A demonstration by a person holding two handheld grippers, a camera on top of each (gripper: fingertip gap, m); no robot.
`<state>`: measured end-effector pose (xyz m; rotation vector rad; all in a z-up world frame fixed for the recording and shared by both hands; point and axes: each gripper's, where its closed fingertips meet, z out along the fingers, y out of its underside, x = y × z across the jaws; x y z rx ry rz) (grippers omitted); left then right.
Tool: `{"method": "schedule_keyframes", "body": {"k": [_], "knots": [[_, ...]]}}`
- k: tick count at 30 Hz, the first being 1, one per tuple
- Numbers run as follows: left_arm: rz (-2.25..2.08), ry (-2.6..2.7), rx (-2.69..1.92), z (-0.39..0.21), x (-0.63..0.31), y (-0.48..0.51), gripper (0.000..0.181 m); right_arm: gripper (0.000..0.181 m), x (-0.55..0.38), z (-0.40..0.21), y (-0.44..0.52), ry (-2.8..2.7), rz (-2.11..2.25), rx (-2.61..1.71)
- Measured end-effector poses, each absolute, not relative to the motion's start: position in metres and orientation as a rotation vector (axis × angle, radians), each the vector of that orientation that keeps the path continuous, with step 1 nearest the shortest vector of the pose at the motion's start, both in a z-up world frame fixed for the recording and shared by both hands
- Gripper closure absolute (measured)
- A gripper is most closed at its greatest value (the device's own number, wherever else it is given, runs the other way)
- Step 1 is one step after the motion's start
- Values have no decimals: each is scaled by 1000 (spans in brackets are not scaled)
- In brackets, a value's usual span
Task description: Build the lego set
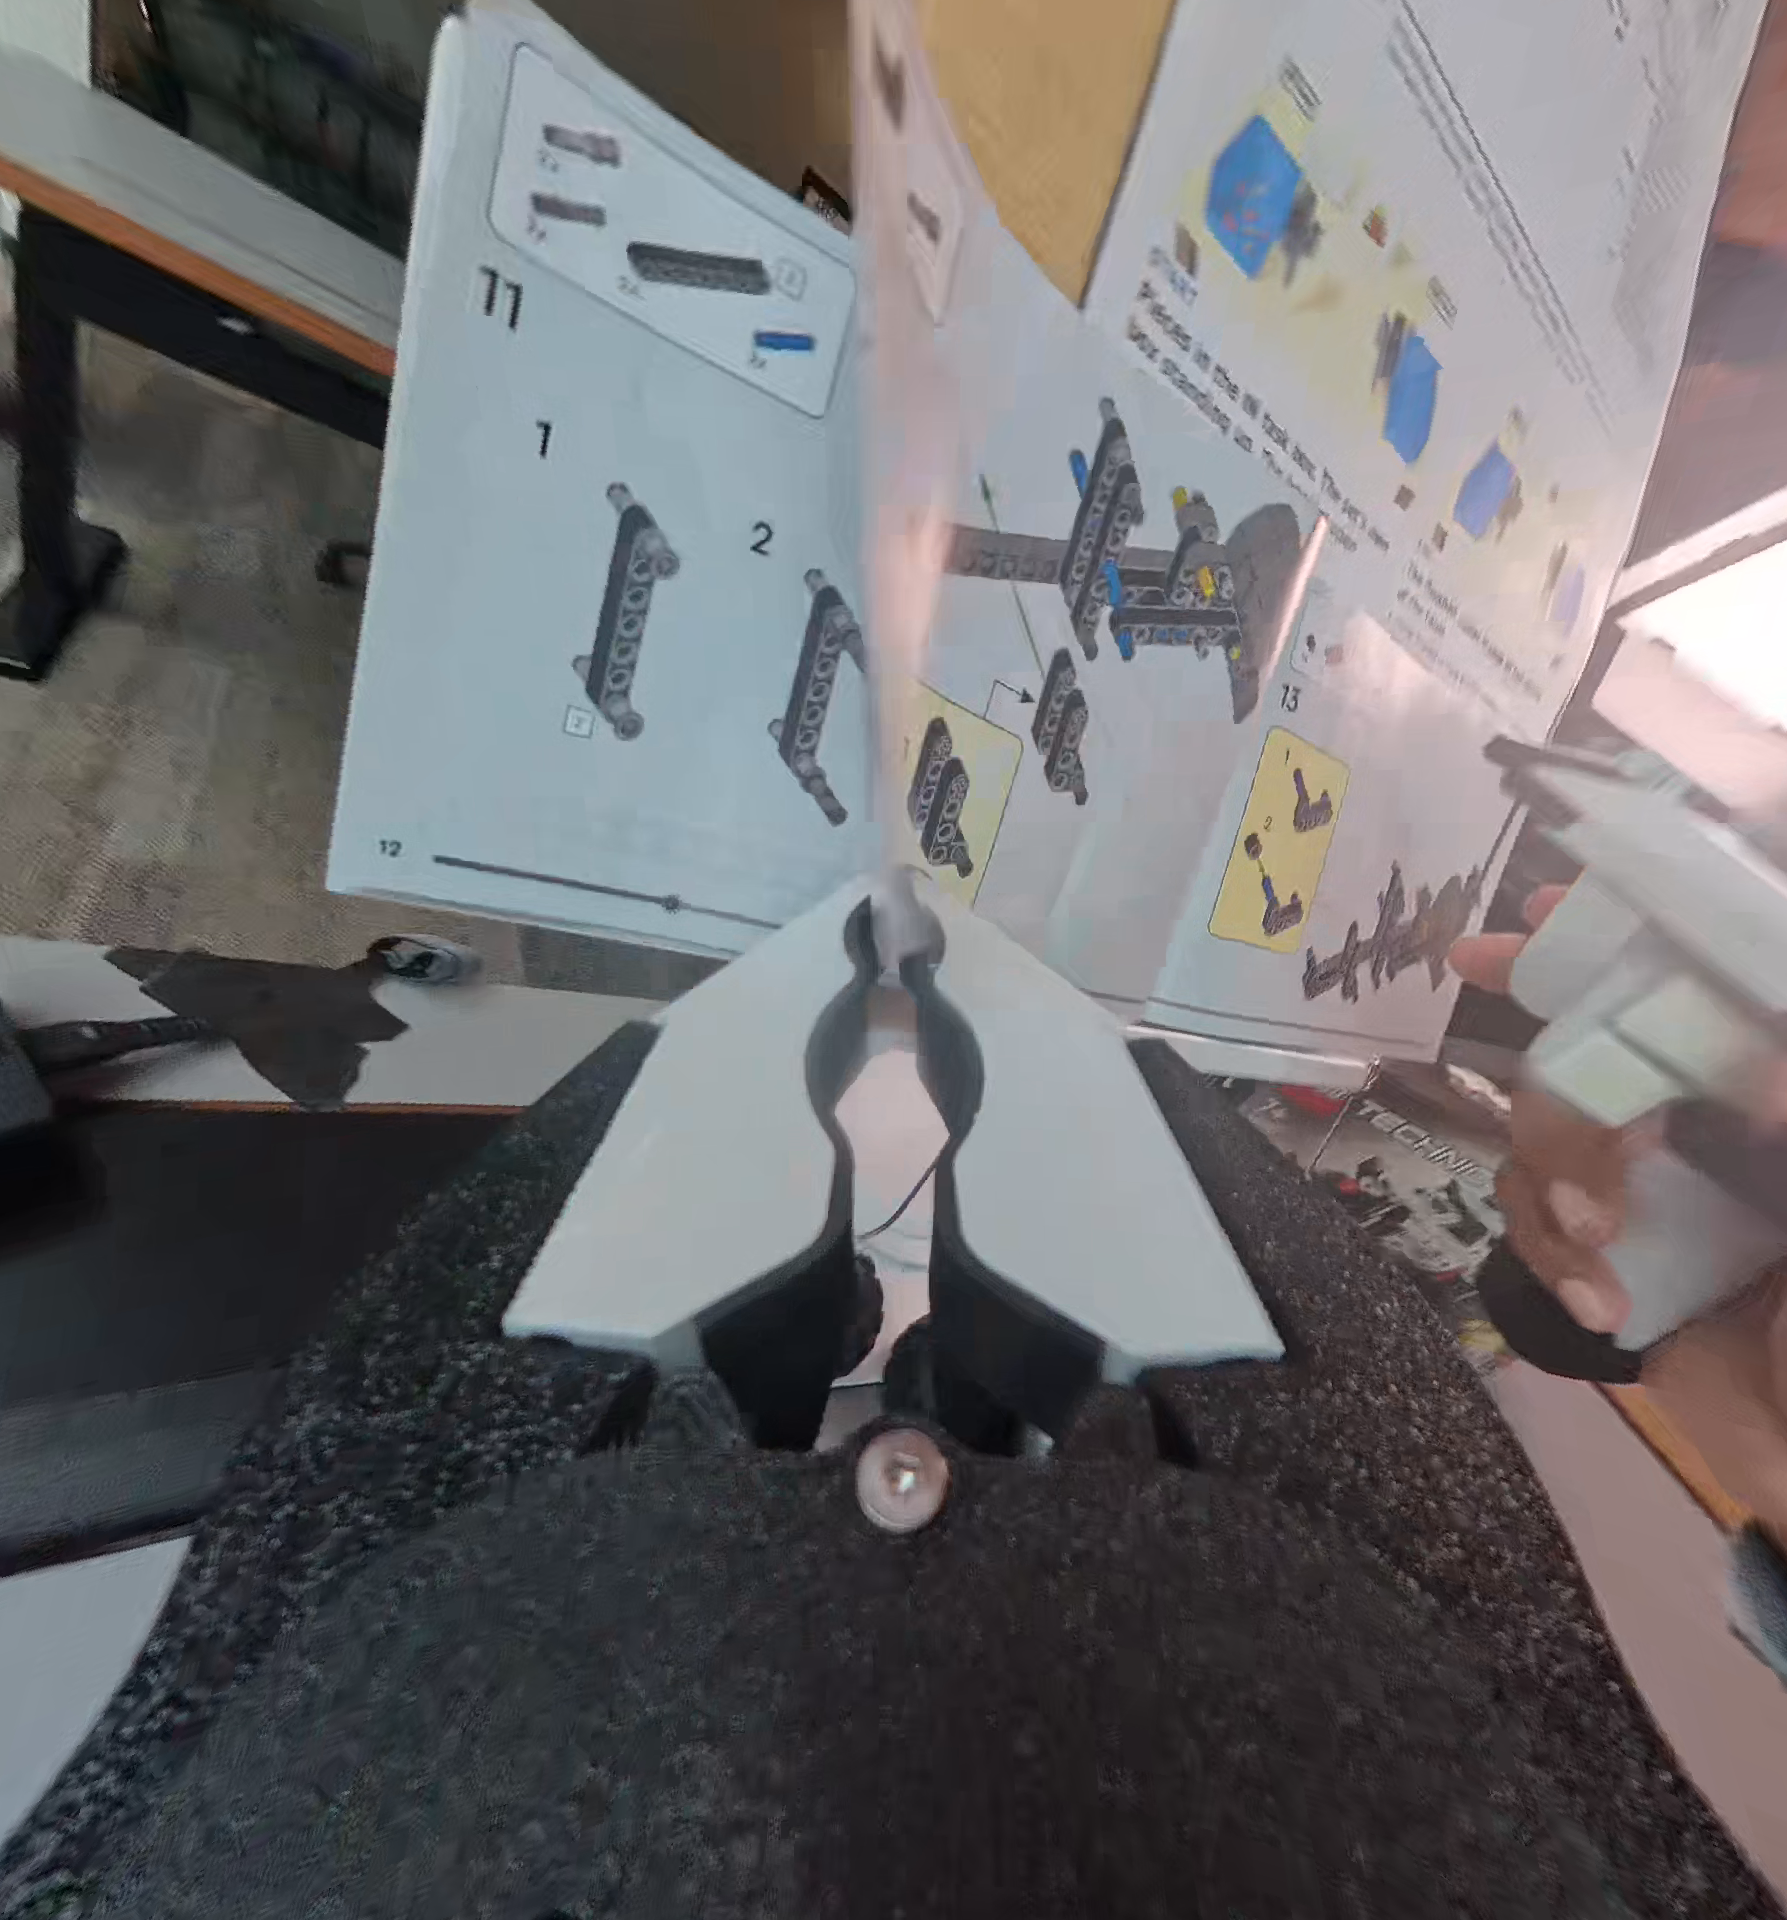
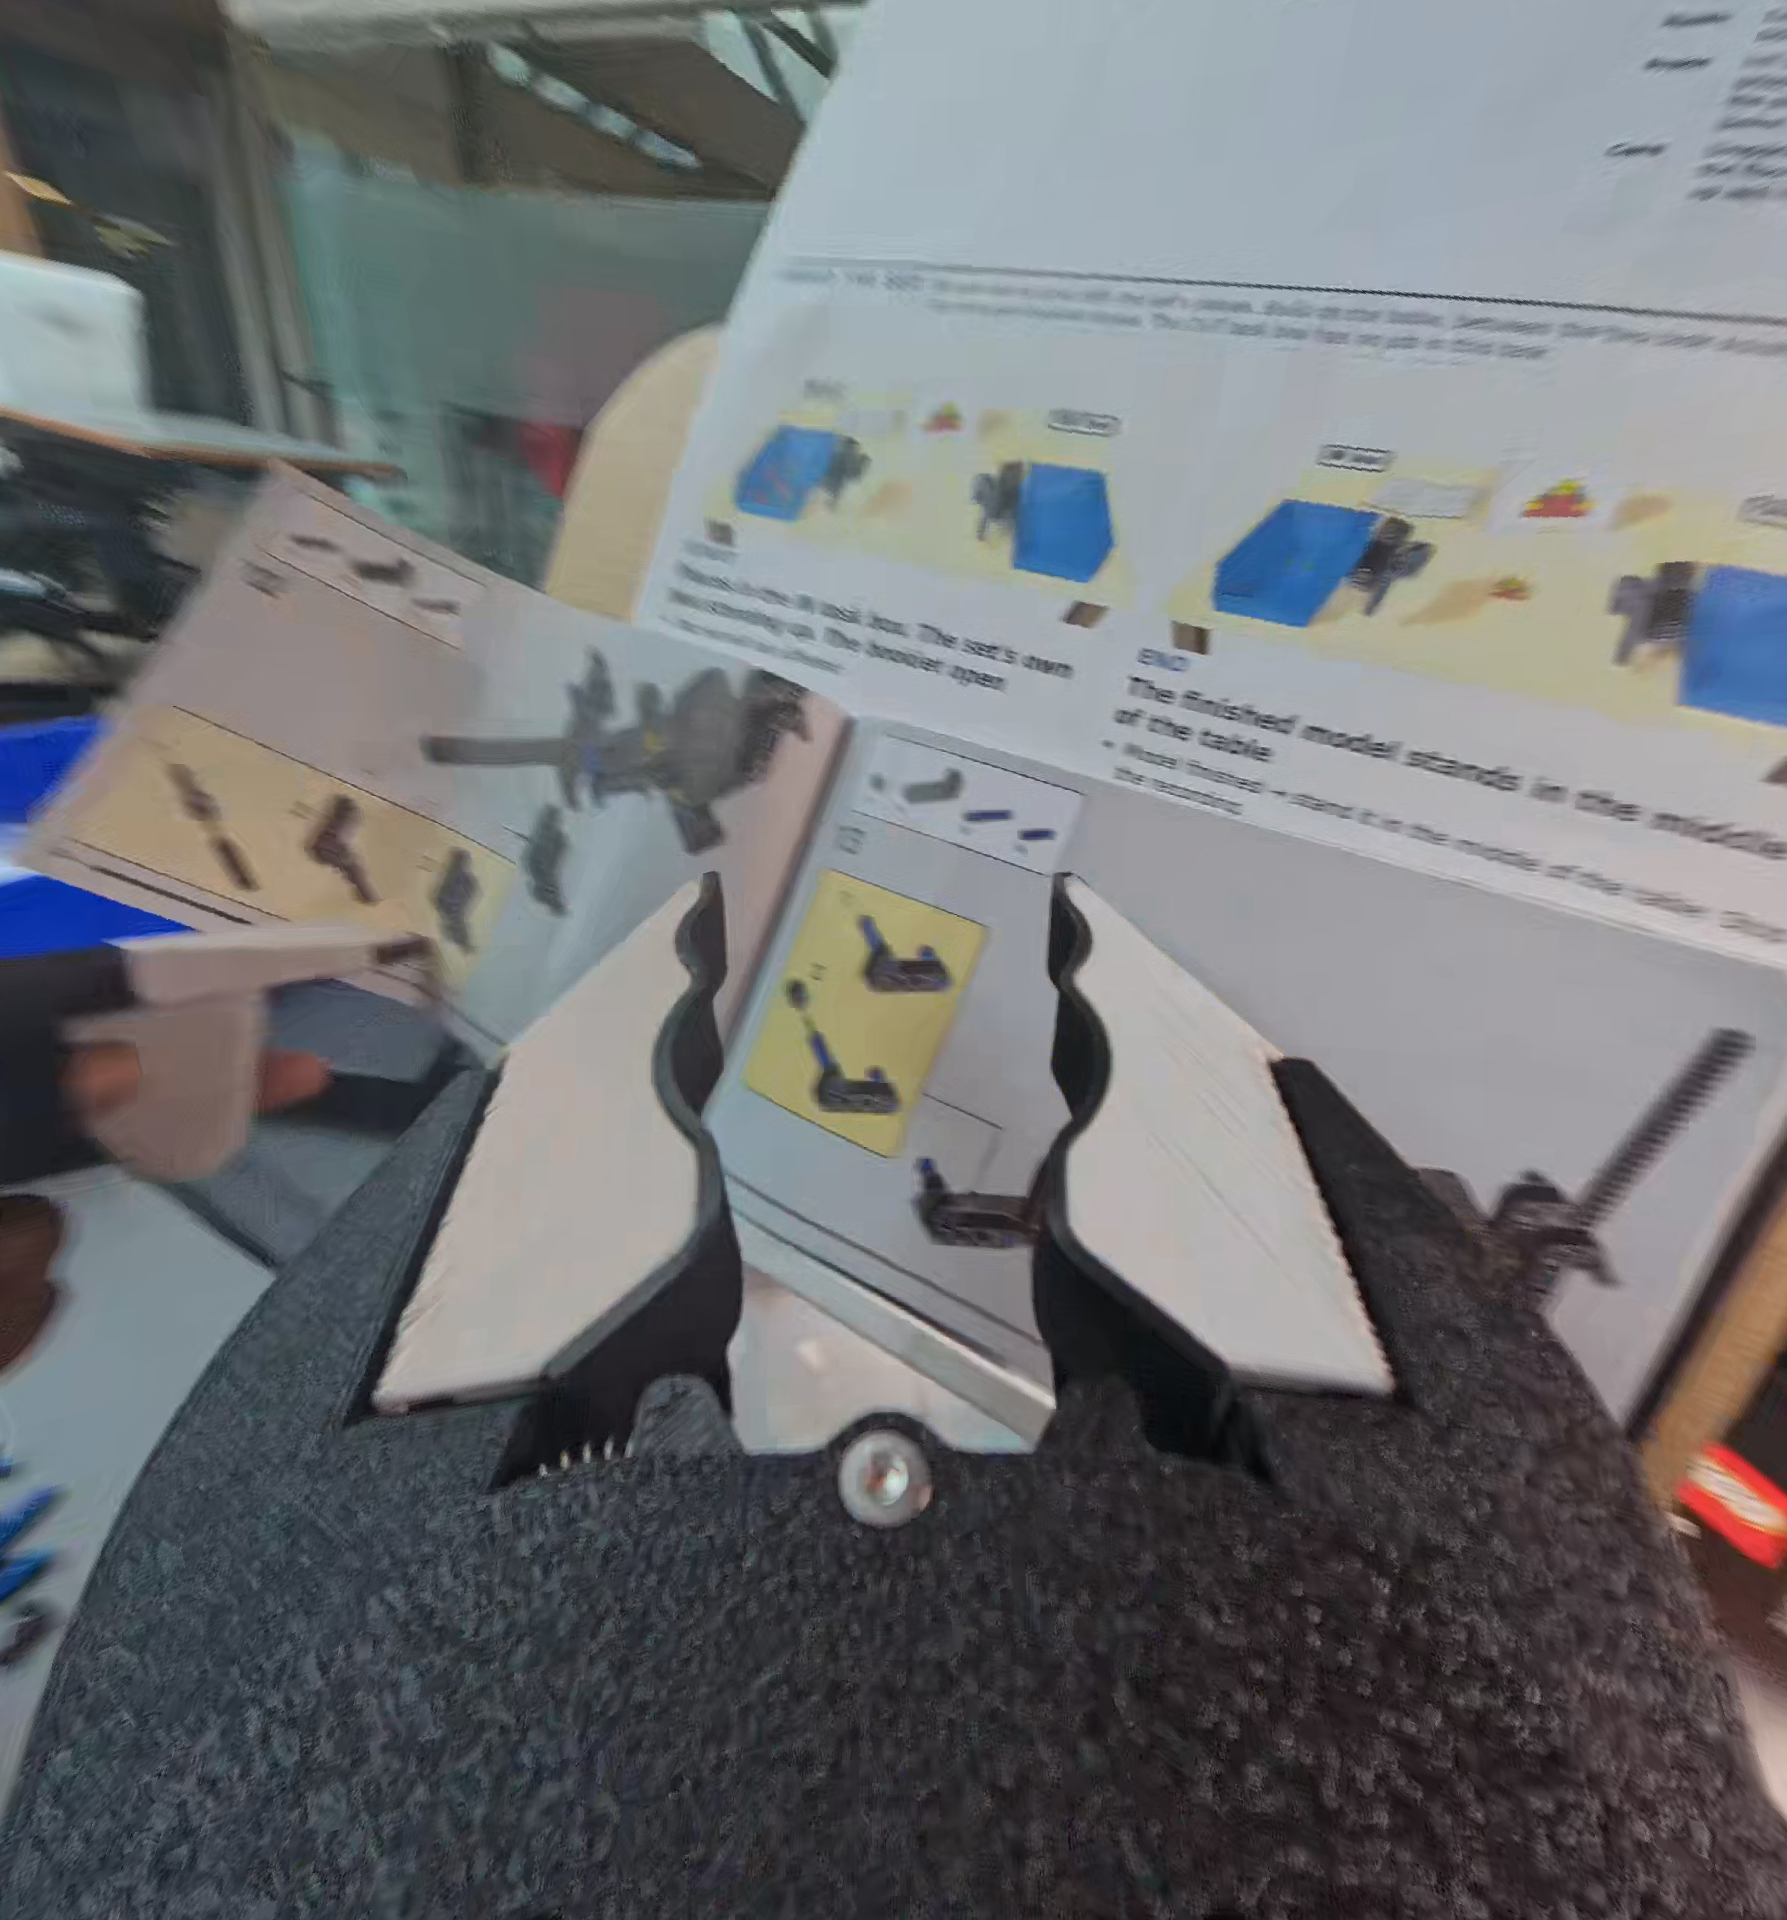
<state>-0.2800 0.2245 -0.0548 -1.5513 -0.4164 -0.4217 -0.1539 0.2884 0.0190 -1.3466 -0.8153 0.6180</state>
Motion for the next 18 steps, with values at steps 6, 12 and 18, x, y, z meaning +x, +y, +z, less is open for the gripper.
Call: {"method": "schedule_keyframes", "body": {"k": [6,12,18], "knots": [[-450,-381,-1585,-62,-275,240,177,85,-126,-21,338,-744,108,-1388],[-396,-251,-1653,-57,-252,243,172,86,-75,-22,355,-592,104,-1450],[-314,-236,-1684,-56,-243,251,179,97,-73,-3,337,-631,104,-1386]]}}
